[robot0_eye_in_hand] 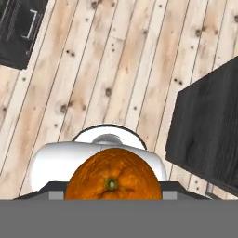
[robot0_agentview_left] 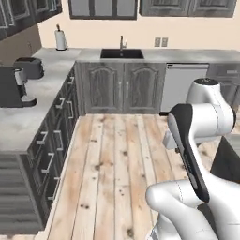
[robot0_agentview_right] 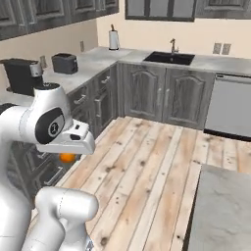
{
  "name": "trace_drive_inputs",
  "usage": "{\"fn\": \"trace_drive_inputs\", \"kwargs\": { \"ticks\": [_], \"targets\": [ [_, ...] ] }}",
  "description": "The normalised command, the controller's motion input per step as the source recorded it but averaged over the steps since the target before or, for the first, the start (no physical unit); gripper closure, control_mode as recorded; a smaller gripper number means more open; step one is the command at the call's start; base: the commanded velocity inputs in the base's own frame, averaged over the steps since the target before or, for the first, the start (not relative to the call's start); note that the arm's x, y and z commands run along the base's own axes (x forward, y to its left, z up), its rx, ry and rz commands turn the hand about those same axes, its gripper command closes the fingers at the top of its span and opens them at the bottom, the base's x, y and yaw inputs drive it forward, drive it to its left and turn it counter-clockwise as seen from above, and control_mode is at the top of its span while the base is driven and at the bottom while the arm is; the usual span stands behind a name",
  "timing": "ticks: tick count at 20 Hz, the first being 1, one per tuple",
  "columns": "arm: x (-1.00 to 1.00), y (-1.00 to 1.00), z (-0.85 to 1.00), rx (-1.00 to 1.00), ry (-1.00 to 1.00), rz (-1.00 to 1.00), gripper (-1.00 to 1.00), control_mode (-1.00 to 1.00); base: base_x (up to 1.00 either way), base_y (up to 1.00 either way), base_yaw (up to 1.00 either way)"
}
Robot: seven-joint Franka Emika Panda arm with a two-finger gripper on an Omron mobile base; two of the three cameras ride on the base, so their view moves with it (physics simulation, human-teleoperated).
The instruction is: Pick up the tangerine and peach from the fridge and place one fruit on each plate on the dining counter.
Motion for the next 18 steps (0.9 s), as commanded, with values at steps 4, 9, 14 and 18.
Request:
{"fn": "trace_drive_inputs", "kwargs": {
  "ticks": [4,9,14,18],
  "targets": [
    [0.0,0.0,0.0,0.0,0.0,0.0,1.0,1.0,0.56,-0.05,-0.71],
    [0.0,0.0,0.0,0.0,0.0,0.0,1.0,1.0,0.55,0.0,-0.68],
    [0.0,0.0,0.0,0.0,0.0,0.0,1.0,1.0,0.43,0.0,-0.68],
    [0.0,0.0,0.0,0.0,0.0,0.0,1.0,1.0,0.57,0.14,-0.53]
  ]
}}
